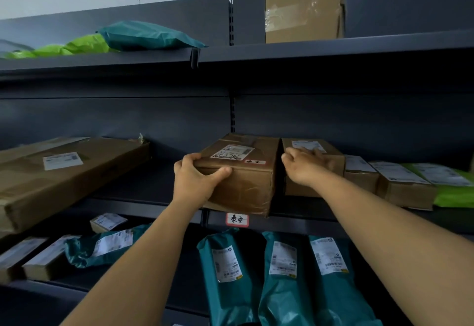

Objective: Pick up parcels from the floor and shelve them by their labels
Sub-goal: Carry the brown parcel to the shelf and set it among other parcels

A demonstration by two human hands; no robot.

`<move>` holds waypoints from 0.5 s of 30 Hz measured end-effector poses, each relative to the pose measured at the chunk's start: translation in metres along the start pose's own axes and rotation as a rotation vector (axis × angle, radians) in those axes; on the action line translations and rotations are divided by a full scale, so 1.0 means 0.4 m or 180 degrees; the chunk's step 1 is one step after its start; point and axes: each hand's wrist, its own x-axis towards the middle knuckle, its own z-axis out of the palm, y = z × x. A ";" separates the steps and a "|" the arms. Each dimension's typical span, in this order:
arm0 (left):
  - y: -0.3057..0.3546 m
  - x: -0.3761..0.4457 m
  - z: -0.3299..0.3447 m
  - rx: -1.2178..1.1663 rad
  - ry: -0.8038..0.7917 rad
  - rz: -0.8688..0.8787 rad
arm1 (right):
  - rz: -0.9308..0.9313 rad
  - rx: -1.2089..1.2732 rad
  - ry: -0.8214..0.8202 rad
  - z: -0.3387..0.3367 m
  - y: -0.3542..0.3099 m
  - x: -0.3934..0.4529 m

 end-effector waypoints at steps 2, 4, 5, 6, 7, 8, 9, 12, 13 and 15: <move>0.007 -0.008 0.003 0.0029 0.0096 -0.0004 | -0.0070 0.0042 -0.0052 0.003 -0.002 0.005; 0.018 -0.024 0.017 0.0069 0.0149 -0.0003 | -0.0028 0.0085 -0.0084 0.002 -0.005 0.004; 0.020 -0.029 0.024 0.0119 0.0168 0.0001 | -0.0001 0.0087 -0.0077 0.001 -0.007 -0.002; 0.019 -0.032 0.029 0.0166 0.0195 -0.0008 | -0.0005 0.0076 -0.0065 0.000 -0.006 -0.004; 0.019 -0.033 0.031 0.0204 0.0225 -0.0019 | -0.0030 0.0077 -0.0054 -0.002 -0.004 -0.007; 0.019 -0.034 0.031 0.0229 0.0256 -0.0037 | -0.0049 0.0088 -0.0056 -0.004 -0.001 -0.006; 0.019 -0.034 0.031 0.0246 0.0276 -0.0073 | -0.0051 0.0113 -0.0081 -0.007 0.001 -0.007; 0.029 -0.040 0.039 0.0320 0.0278 -0.0108 | -0.0033 0.0402 -0.0136 -0.014 0.000 -0.007; 0.034 -0.043 0.040 0.0340 0.0262 -0.0119 | -0.0052 0.0570 -0.0135 -0.015 -0.003 -0.011; 0.041 -0.047 0.037 0.0387 0.0205 -0.0164 | -0.0101 0.0840 -0.0104 -0.014 -0.007 -0.018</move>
